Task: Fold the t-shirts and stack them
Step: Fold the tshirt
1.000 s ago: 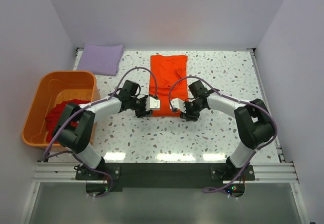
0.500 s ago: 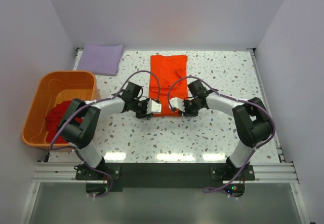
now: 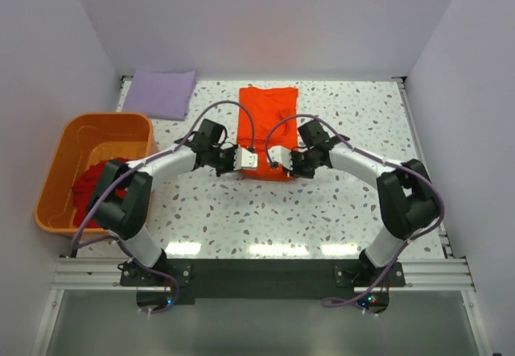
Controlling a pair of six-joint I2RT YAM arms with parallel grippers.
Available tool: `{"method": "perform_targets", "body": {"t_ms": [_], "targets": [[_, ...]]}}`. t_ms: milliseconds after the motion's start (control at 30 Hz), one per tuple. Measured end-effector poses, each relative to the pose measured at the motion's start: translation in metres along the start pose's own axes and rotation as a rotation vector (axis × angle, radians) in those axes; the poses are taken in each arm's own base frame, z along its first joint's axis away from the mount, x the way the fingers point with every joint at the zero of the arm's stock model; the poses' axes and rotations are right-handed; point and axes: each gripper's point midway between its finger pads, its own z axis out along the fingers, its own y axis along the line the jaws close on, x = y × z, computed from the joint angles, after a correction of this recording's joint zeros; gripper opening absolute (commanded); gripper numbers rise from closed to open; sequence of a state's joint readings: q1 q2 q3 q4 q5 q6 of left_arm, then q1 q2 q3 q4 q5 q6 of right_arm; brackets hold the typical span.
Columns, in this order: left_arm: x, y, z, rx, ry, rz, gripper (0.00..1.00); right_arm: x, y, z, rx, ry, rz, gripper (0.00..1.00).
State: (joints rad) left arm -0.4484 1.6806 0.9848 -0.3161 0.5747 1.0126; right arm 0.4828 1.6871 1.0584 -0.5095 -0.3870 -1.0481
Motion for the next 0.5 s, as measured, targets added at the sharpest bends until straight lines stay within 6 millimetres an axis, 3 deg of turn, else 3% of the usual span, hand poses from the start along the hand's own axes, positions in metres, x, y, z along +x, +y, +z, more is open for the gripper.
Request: {"method": "perform_targets", "body": {"t_ms": [133, 233, 400, 500], "targets": [[-0.028, 0.029, -0.025, -0.079, -0.046, 0.045, 0.0, -0.021, -0.022, -0.031, 0.072, -0.043, 0.005, 0.0], [-0.041, 0.038, -0.039, -0.113, -0.068, 0.066, 0.0, -0.031, -0.03, -0.05, 0.107, -0.072, -0.003, 0.0], [-0.049, 0.025, -0.051, -0.095, -0.077, 0.063, 0.0, -0.033, -0.015, -0.067, 0.097, -0.074, -0.004, 0.0], [-0.054, -0.001, -0.058, -0.047, -0.088, 0.06, 0.0, -0.032, 0.01, -0.076, 0.07, -0.075, -0.014, 0.0]]}}
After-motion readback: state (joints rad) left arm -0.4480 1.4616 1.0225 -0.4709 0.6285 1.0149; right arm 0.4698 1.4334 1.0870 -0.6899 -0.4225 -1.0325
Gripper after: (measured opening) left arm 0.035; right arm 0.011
